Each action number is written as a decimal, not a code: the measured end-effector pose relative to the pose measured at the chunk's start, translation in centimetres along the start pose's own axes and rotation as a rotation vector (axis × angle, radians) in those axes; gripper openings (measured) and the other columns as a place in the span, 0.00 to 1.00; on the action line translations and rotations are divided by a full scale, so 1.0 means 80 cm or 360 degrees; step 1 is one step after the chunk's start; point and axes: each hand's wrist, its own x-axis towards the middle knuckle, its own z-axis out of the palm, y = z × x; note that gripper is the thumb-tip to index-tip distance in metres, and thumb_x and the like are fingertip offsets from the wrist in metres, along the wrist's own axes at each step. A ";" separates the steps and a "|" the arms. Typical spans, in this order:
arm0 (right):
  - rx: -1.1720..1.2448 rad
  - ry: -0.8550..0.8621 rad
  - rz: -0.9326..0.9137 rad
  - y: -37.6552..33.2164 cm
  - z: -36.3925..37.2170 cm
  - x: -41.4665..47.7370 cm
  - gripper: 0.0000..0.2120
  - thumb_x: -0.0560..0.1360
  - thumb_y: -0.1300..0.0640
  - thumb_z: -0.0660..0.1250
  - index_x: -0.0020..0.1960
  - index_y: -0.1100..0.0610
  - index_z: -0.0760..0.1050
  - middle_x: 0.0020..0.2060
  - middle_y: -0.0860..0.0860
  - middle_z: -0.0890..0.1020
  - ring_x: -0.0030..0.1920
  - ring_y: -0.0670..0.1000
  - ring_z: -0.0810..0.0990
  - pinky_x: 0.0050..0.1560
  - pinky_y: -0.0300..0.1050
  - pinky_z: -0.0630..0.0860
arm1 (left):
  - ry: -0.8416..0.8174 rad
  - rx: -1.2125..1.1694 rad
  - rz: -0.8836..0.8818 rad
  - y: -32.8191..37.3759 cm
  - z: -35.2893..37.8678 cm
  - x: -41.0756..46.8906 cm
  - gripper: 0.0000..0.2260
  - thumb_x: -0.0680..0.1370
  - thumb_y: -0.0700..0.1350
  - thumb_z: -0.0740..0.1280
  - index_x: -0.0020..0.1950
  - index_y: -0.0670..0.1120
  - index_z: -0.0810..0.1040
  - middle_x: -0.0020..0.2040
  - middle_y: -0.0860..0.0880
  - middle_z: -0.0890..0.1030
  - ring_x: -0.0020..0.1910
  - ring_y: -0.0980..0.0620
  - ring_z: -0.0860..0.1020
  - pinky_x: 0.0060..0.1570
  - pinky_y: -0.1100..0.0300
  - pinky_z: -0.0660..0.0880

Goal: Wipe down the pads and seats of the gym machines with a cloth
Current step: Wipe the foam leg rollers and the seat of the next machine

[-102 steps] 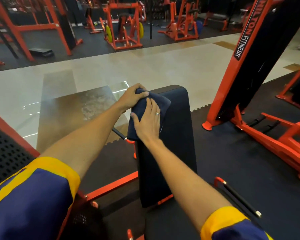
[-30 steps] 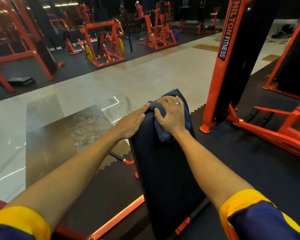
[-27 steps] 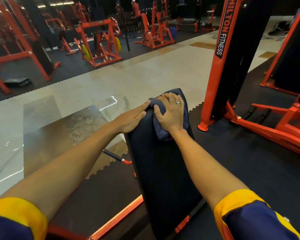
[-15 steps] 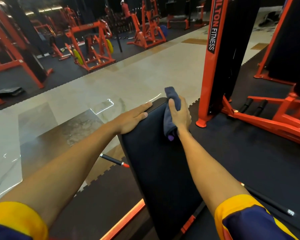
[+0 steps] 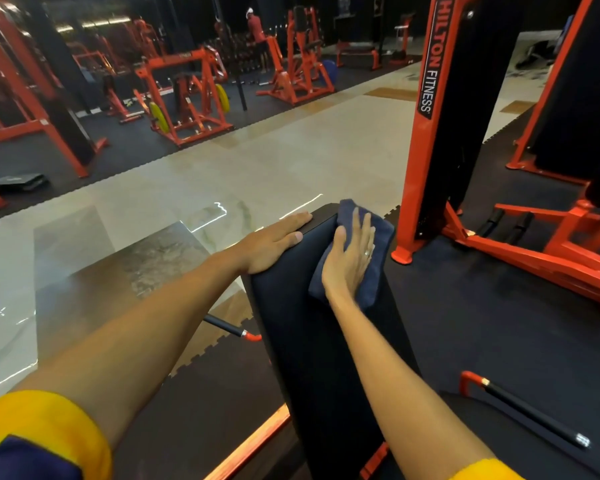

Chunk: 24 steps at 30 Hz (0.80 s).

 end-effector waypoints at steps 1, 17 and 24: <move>-0.0123 -0.0059 -0.0111 0.012 -0.003 -0.009 0.30 0.83 0.38 0.52 0.83 0.44 0.53 0.83 0.46 0.51 0.82 0.47 0.43 0.82 0.53 0.40 | 0.0008 -0.0006 -0.0004 -0.001 -0.001 0.000 0.22 0.87 0.53 0.52 0.81 0.59 0.55 0.81 0.60 0.56 0.78 0.60 0.56 0.77 0.59 0.51; -0.0379 -0.0223 -0.0394 0.003 0.010 -0.071 0.35 0.82 0.34 0.51 0.83 0.45 0.45 0.83 0.49 0.44 0.82 0.54 0.39 0.80 0.55 0.35 | 0.0008 -0.0092 0.0133 0.004 -0.004 0.002 0.21 0.87 0.49 0.53 0.81 0.52 0.60 0.80 0.56 0.61 0.77 0.60 0.59 0.76 0.62 0.53; -0.0241 -0.0126 0.0383 0.004 -0.008 -0.008 0.29 0.84 0.38 0.52 0.82 0.37 0.45 0.83 0.45 0.43 0.82 0.55 0.39 0.80 0.62 0.40 | 0.0210 0.0076 -0.0012 0.010 0.008 -0.007 0.20 0.87 0.50 0.53 0.81 0.56 0.61 0.81 0.55 0.60 0.80 0.54 0.55 0.73 0.61 0.51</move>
